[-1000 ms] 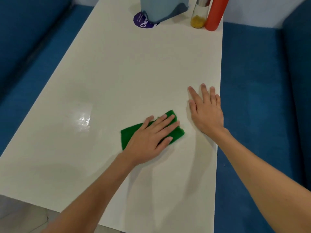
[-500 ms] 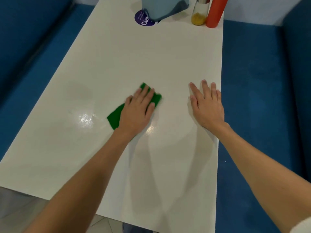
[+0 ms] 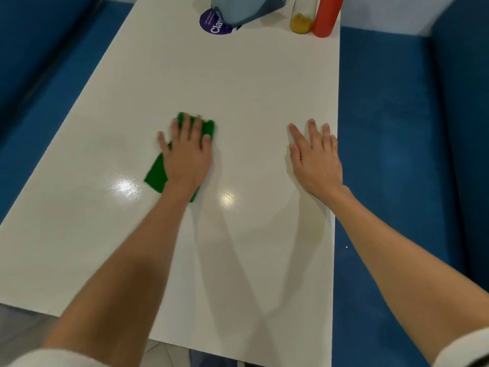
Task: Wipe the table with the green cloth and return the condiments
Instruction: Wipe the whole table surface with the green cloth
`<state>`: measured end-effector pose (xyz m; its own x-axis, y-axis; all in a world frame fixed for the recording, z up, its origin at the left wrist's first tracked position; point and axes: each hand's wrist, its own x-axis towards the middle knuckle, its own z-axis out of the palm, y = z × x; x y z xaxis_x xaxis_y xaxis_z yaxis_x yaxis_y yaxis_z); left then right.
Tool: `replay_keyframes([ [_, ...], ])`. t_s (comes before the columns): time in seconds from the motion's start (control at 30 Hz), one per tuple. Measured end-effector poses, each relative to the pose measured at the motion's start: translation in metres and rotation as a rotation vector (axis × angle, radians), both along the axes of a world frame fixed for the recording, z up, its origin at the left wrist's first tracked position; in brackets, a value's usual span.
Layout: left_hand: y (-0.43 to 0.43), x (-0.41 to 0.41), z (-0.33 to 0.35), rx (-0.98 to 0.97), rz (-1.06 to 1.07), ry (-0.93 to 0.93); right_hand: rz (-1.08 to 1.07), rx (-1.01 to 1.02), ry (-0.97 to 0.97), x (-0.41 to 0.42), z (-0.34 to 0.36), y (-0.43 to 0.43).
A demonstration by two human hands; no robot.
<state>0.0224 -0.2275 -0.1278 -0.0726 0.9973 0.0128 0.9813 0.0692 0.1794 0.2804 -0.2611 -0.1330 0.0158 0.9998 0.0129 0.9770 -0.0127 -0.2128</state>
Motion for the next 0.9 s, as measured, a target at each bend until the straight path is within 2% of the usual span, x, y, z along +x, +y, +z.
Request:
replay_keyframes([
  [0.13, -0.059, 0.051, 0.0, -0.027, -0.41, -0.034, 0.006, -0.016, 0.01, 0.003, -0.001, -0.002],
  [0.2, -0.092, 0.033, 0.005, -0.067, -0.629, -0.011, 0.017, -0.024, 0.02, 0.003, -0.001, -0.001],
  [0.27, -0.105, -0.003, 0.008, -0.091, -0.753, 0.012, 0.023, -0.011, 0.01, 0.001, -0.001, -0.001],
  [0.33, -0.094, -0.033, 0.01, -0.099, -0.743, 0.004, 0.016, 0.008, 0.0, 0.002, -0.001, 0.0],
  [0.43, -0.056, -0.044, 0.009, -0.079, -0.535, -0.026, 0.015, 0.009, 0.001, 0.001, -0.001, 0.0],
  [0.6, -0.003, 0.026, 0.001, -0.015, -0.278, -0.034, -0.003, 0.005, 0.014, 0.002, -0.001, 0.001],
  [0.67, -0.004, 0.059, 0.0, -0.009, -0.333, -0.04, -0.011, 0.002, 0.021, 0.003, -0.002, 0.002],
  [0.73, -0.021, 0.079, -0.001, 0.004, -0.482, -0.049, -0.016, -0.006, 0.03, 0.004, -0.002, 0.002],
  [0.9, -0.064, 0.062, 0.0, -0.065, -0.846, -0.058, -0.018, -0.02, 0.085, 0.01, 0.002, 0.005],
])
